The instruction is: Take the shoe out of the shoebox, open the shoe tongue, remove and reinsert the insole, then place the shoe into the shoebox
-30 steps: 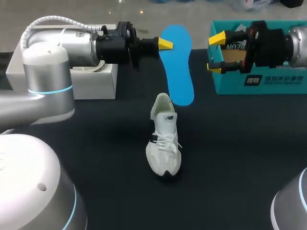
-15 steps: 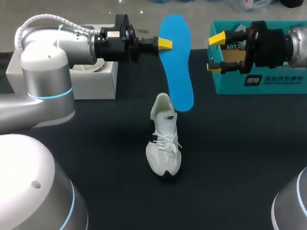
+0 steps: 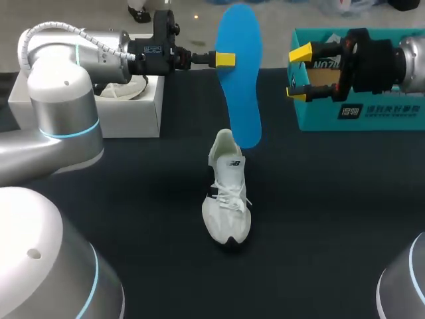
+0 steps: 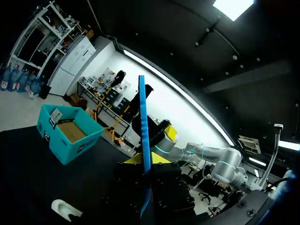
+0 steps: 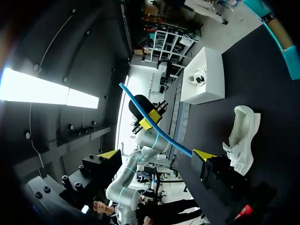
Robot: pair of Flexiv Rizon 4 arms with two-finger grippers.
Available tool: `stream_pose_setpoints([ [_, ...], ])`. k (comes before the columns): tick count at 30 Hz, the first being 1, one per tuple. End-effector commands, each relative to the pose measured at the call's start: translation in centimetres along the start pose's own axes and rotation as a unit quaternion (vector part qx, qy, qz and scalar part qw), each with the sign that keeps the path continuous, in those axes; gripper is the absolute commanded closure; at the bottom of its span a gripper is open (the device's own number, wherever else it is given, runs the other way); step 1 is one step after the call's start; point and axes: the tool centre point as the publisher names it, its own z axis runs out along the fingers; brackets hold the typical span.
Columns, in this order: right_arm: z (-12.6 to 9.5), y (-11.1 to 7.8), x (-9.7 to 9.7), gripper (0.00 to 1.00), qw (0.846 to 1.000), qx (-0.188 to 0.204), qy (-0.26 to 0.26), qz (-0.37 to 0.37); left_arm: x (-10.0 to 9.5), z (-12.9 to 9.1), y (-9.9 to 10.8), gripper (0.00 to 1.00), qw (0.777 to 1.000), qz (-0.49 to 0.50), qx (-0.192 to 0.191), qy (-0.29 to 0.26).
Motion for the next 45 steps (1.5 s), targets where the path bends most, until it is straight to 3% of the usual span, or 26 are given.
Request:
stream_pose_setpoints([
  [1,0.2,0.0,-0.1,0.00,1.000,-0.001,-0.001,0.000,-0.2,0.0,0.1,1.00,0.991,0.133,0.003,0.011],
  [6,0.2,0.0,-0.1,0.00,1.000,-0.001,-0.001,0.000,-0.2,0.0,0.1,1.00,0.991,0.133,0.003,0.011],
  [7,0.2,0.0,-0.1,0.00,1.000,-0.001,-0.001,0.000,-0.8,-0.1,0.2,1.00,0.979,0.205,-0.021,-0.009],
  [8,0.2,0.0,-0.1,0.00,1.000,-0.001,-0.001,0.000,-1.1,-0.2,0.5,1.00,0.964,0.261,-0.046,0.004],
  [9,0.2,0.0,-0.1,0.00,1.000,-0.001,-0.001,0.000,-1.3,-0.2,0.5,1.00,0.947,0.319,-0.045,0.017],
  [11,0.2,0.0,-0.1,0.00,1.000,-0.001,-0.001,0.000,-1.7,-0.2,0.6,1.00,0.905,0.418,-0.084,0.019],
  [12,0.2,0.0,-0.1,0.00,1.000,-0.001,-0.001,0.000,-1.7,-0.2,0.6,1.00,0.887,0.455,-0.079,0.025],
  [14,0.2,0.0,-0.1,0.00,1.000,-0.001,-0.001,0.000,-1.4,0.1,0.3,1.00,0.913,0.404,-0.053,0.000],
  [26,0.2,0.0,-0.1,0.00,1.000,-0.001,-0.001,0.000,-1.4,0.1,0.3,1.00,0.913,0.404,-0.053,0.000],
  [27,0.2,0.0,-0.1,0.00,1.000,-0.001,-0.001,0.000,-1.9,0.0,0.2,1.00,0.894,0.443,-0.066,-0.025],
  [28,0.2,0.0,-0.1,0.00,1.000,-0.001,-0.001,0.000,-2.3,-0.2,0.3,1.00,0.861,0.498,-0.101,-0.035],
  [30,0.2,0.0,-0.1,0.00,1.000,-0.001,-0.001,0.000,-2.6,-0.2,0.2,1.00,0.798,0.585,-0.134,-0.056],
  [34,0.2,0.0,-0.1,0.00,1.000,-0.001,-0.001,0.000,-3.4,-0.2,0.3,1.00,0.614,0.759,-0.209,-0.059],
  [36,0.2,0.0,-0.1,0.00,1.000,-0.001,-0.001,0.000,-3.7,-0.1,0.4,1.00,0.548,0.802,-0.232,-0.054],
  [37,0.2,0.0,-0.1,0.00,1.000,-0.001,-0.001,0.000,-3.6,0.0,0.5,1.00,0.546,0.804,-0.228,-0.059],
  [38,0.2,0.0,-0.1,0.00,1.000,-0.001,-0.001,0.000,-3.5,0.1,0.4,1.00,0.576,0.784,-0.223,-0.070],
  [45,0.2,0.0,-0.1,0.00,1.000,-0.001,-0.001,0.000,-3.5,0.1,0.4,1.00,0.576,0.784,-0.223,-0.070],
])
